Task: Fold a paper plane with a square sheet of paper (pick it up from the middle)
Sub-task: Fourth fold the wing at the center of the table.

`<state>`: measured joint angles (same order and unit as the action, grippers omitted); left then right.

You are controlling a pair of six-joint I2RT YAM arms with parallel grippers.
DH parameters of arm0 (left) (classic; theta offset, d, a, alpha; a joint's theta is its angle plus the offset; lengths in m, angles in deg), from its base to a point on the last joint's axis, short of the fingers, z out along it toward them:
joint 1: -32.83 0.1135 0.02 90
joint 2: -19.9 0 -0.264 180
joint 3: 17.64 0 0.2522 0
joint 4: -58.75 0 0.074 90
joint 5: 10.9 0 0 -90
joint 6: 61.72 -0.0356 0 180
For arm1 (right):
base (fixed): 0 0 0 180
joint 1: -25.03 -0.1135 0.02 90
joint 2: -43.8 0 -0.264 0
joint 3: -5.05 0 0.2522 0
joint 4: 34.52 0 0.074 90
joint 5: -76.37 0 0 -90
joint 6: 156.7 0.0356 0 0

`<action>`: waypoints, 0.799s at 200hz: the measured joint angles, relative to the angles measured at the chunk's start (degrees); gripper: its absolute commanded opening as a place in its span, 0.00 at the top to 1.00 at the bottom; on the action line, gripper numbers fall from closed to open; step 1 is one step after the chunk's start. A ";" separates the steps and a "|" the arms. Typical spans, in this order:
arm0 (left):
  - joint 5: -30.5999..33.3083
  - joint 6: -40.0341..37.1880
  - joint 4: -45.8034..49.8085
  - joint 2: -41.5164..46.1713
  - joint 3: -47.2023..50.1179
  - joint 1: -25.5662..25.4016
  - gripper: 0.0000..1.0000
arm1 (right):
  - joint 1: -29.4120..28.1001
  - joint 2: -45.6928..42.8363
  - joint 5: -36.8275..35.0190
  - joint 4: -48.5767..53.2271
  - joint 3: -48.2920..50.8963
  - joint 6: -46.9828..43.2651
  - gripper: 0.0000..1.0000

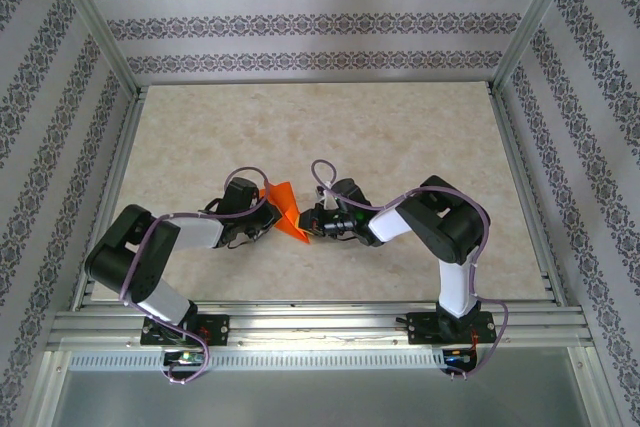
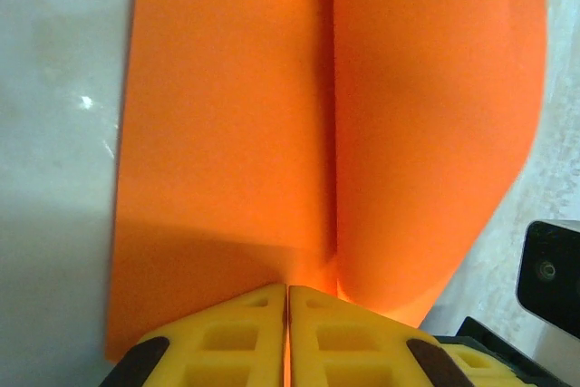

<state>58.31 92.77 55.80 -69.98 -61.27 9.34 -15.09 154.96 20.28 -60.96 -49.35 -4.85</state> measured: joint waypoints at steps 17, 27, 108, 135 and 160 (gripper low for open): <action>-0.07 0.00 -0.72 -0.35 0.02 0.00 0.89 | 0.26 0.00 0.15 -0.20 0.15 0.66 1.00; -0.17 0.00 -1.03 -0.52 0.02 0.00 0.89 | 0.28 0.00 0.22 -0.17 0.15 0.79 1.00; -0.66 -1.31 -1.51 -0.31 -0.37 0.00 0.87 | 0.50 0.07 0.52 0.04 0.11 0.90 1.00; -1.31 -2.54 -1.77 2.51 -0.48 0.00 0.89 | 0.66 0.22 1.03 -0.15 0.11 1.05 1.00; -3.06 -3.15 -4.31 3.19 -0.98 0.00 0.98 | 0.90 0.24 1.33 -0.15 0.11 1.07 1.00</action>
<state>55.25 89.62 51.50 -66.79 -62.25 9.34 -14.20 155.20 21.62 -61.11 -49.24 -3.78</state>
